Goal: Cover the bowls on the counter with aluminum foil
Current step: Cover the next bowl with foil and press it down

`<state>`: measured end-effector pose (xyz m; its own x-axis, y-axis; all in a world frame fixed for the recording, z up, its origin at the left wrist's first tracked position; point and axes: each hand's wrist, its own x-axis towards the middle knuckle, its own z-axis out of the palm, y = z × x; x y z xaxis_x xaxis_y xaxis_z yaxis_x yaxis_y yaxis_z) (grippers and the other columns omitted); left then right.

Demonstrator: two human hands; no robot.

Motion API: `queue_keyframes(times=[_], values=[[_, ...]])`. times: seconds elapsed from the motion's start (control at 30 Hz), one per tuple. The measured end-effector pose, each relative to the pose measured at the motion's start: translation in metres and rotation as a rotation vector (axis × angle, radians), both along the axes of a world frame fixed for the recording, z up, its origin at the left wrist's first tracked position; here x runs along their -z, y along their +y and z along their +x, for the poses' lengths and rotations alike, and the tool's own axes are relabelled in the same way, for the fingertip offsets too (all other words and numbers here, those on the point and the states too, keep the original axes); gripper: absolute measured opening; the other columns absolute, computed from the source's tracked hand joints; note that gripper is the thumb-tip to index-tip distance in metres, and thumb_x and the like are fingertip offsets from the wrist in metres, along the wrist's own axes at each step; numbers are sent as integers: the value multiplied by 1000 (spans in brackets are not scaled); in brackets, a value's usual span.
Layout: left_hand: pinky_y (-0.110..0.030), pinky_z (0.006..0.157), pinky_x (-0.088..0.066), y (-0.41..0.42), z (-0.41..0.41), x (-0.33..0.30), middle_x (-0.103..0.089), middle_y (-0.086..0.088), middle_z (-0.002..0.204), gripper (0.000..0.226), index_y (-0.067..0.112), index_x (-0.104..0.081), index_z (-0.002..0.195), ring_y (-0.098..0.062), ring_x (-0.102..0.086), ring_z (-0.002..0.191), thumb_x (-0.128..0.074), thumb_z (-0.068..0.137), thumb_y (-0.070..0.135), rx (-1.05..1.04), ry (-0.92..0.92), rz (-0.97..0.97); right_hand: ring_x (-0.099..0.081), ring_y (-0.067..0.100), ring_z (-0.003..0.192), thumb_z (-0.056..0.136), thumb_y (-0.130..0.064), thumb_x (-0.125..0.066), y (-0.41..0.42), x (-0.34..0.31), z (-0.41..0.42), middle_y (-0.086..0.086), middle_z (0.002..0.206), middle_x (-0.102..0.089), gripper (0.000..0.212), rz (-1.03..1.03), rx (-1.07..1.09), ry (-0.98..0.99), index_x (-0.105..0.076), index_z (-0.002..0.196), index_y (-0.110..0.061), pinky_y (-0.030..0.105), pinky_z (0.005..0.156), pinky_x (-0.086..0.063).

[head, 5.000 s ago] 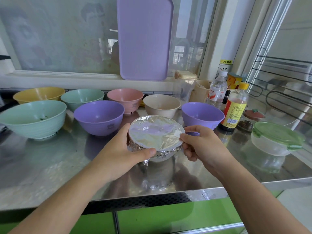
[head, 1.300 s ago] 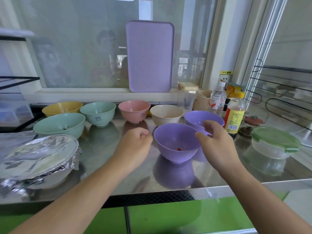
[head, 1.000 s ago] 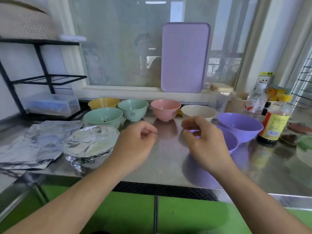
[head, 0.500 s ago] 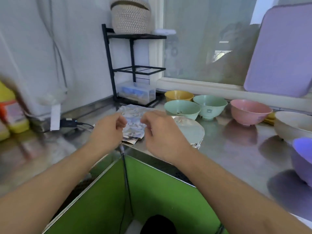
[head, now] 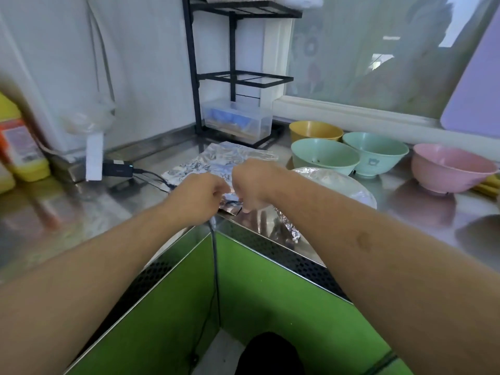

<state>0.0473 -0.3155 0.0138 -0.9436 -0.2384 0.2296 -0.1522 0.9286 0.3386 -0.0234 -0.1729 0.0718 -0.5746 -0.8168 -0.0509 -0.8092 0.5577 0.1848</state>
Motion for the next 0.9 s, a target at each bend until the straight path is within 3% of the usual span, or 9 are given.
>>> queue_keyframes(times=[0.27,0.4,0.63,0.8,0.9], values=[[-31,99,-50,-2,-6,6,-76,0,122,41,22,-77,121,-22,-67,117,-50,96,3,-31,-27,14,-59,25,91,92,-18,-74,-8,11,-10,-3,80,-50,41,-26,37,73,-37,74,-21,35,56,-36],[-26,97,-46,-2,-7,7,-76,0,122,38,21,-76,121,-21,-68,117,-50,98,5,-25,-13,27,-58,27,87,91,-10,-70,-10,10,-10,0,79,-48,37,-21,44,61,-39,74,-19,38,67,-45],[-22,89,-41,4,-6,1,-76,3,117,29,23,-76,120,-19,-67,110,-57,99,21,-3,25,74,-51,26,80,91,-10,-62,-7,3,-13,1,79,-39,25,-114,76,-5,-40,80,-15,35,70,-42],[-35,90,-54,6,-8,0,-76,7,106,19,28,-77,110,-19,-69,100,-68,94,32,17,54,65,-39,14,59,90,-16,-68,0,-3,-16,0,71,-40,40,-175,56,37,-35,68,-17,30,53,-33],[-42,83,-57,3,-9,3,-76,5,98,14,27,-77,104,-22,-70,93,-70,92,30,25,146,16,-49,22,66,91,-25,-69,2,-4,-14,0,75,-46,27,-232,40,105,-50,76,-14,30,56,-35]])
